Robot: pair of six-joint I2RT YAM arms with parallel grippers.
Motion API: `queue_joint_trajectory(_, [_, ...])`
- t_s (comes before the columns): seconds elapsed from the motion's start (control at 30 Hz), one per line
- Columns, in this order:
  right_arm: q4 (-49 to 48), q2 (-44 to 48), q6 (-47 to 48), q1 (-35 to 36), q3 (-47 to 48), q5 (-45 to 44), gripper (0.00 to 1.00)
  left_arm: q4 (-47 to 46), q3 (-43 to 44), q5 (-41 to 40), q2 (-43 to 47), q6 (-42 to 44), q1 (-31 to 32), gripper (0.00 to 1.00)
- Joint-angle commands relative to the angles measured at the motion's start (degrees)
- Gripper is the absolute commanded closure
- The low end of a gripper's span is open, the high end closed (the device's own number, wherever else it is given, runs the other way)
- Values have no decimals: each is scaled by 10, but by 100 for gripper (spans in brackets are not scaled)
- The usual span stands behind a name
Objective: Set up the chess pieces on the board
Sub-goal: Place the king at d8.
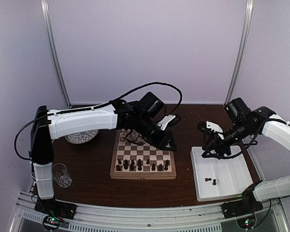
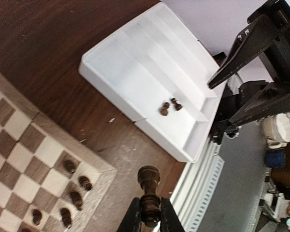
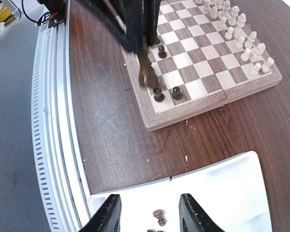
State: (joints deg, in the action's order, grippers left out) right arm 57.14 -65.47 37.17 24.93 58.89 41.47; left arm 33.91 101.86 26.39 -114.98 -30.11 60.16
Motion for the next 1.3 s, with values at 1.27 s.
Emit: queue_joint_trajectory(1.27, [-41, -4, -11, -7, -64, -61, 55, 268, 12, -206, -38, 163, -3, 96])
